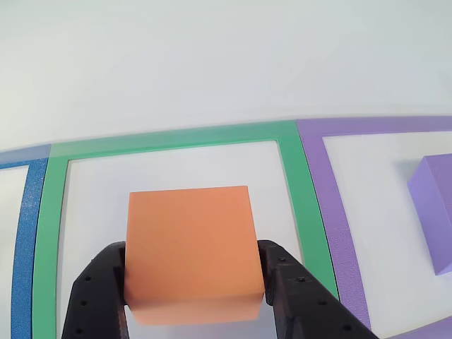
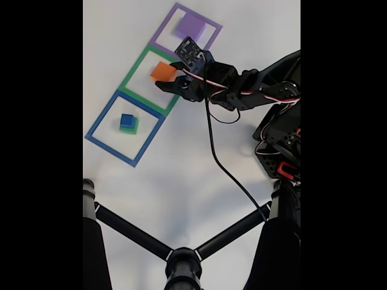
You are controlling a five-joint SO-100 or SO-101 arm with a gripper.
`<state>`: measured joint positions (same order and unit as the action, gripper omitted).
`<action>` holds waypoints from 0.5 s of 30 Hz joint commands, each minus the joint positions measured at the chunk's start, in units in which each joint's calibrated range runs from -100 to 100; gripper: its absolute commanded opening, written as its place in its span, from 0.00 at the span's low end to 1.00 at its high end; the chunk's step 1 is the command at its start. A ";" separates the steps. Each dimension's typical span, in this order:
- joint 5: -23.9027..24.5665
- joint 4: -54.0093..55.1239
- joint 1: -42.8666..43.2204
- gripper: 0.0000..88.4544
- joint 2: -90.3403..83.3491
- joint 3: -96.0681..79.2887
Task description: Tower of hanoi
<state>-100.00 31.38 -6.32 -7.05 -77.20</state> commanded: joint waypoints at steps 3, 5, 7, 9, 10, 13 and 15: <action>0.00 8.00 -0.58 0.17 4.41 0.01; 0.00 8.89 -0.74 0.18 5.53 0.28; 0.00 9.61 -0.74 0.18 6.33 0.38; 0.00 10.26 -0.66 0.19 7.05 0.38; 0.00 10.50 -0.66 0.19 7.37 0.38; 0.00 11.07 -0.74 0.21 8.01 0.38; 0.00 11.07 -0.81 0.25 8.17 0.38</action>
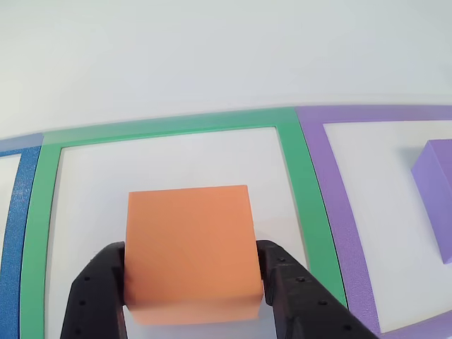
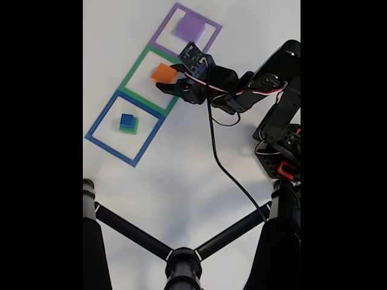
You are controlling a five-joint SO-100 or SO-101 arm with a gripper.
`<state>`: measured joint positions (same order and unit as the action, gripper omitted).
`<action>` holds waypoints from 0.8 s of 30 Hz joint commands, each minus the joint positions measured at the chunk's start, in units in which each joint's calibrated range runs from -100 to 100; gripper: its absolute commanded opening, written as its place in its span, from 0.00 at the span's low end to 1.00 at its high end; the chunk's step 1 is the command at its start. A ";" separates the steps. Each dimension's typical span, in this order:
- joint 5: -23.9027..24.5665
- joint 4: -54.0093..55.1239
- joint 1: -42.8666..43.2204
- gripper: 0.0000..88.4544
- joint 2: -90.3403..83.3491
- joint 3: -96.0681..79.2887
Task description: Tower of hanoi
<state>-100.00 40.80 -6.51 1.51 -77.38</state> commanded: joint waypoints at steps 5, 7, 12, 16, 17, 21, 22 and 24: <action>0.00 1.65 -0.77 0.31 -0.15 0.55; 0.00 1.65 -0.69 0.32 -0.31 0.55; 0.00 -2.72 0.14 0.31 -8.16 0.00; 0.00 -16.40 0.22 0.29 -21.06 1.00; 0.00 -20.12 0.22 0.27 -24.19 1.82; 0.00 -40.11 -0.24 0.21 -36.69 8.54; 0.00 -45.53 -0.31 0.18 -39.17 11.00; 0.00 -55.65 -0.39 0.14 -42.86 16.27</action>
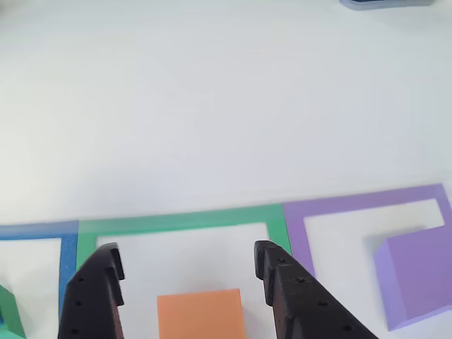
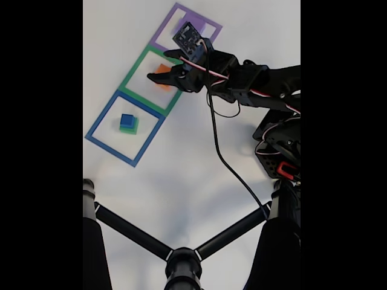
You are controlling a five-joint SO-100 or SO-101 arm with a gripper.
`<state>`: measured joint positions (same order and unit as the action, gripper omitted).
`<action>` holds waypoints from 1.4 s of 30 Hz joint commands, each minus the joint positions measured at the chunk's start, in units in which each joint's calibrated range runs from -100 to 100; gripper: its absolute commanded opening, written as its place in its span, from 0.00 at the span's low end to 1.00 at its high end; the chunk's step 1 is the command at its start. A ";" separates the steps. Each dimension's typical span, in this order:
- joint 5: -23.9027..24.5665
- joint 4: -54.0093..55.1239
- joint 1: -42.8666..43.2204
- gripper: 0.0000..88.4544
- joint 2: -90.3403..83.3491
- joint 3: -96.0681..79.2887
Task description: Tower of hanoi
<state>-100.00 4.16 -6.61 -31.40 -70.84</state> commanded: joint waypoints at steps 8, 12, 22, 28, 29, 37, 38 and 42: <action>0.00 -57.13 -0.06 0.01 -15.15 35.26; 0.00 -71.86 0.32 0.00 -14.83 48.53; 0.00 -92.50 5.43 0.00 -14.75 69.61; 0.00 -95.66 8.40 0.00 -14.43 73.97; 0.00 -95.66 8.78 0.00 -14.27 74.25; 0.55 -97.84 12.37 0.00 -13.07 76.79; 0.55 -98.25 12.90 0.00 -13.15 76.79; 1.10 -99.54 14.81 0.01 -13.79 75.25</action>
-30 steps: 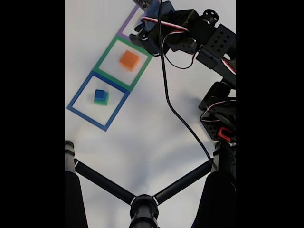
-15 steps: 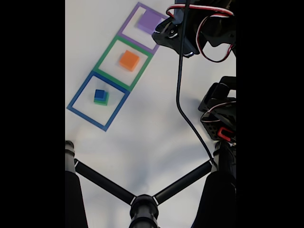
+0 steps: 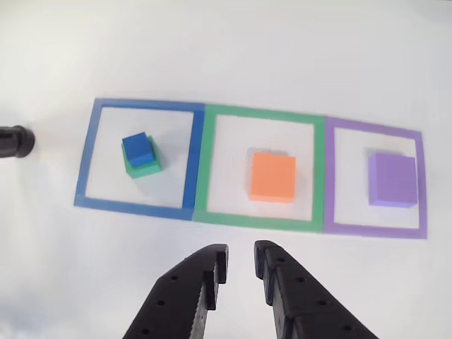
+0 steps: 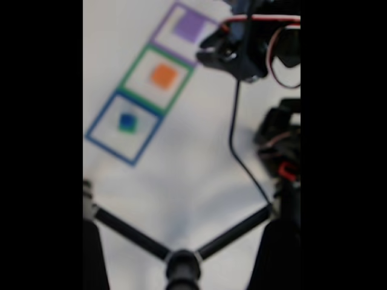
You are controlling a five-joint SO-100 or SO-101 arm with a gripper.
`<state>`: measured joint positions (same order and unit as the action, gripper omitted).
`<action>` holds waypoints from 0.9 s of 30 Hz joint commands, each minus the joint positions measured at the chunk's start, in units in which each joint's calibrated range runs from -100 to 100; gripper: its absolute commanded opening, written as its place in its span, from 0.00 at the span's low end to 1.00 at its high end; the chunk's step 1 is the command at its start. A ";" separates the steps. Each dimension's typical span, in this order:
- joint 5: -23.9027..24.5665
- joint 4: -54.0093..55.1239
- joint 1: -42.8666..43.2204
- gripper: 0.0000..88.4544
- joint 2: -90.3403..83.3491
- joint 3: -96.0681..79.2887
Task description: Tower of hanoi
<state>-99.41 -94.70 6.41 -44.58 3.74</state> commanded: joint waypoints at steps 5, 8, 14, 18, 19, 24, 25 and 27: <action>-0.59 0.52 2.62 0.11 -3.57 -6.88; -0.59 3.60 2.24 0.18 -5.98 -13.78; -0.59 19.46 3.38 0.25 -11.26 -32.77; -0.59 30.47 4.45 0.28 -13.59 -43.77; -0.59 32.90 4.76 0.29 -13.91 -46.13; -0.59 48.36 6.05 0.30 -14.31 -59.03; -0.59 52.97 6.36 0.30 -14.31 -62.22; -0.59 61.15 6.89 0.30 -13.59 -67.58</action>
<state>-100.00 -48.63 12.15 -57.35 -56.13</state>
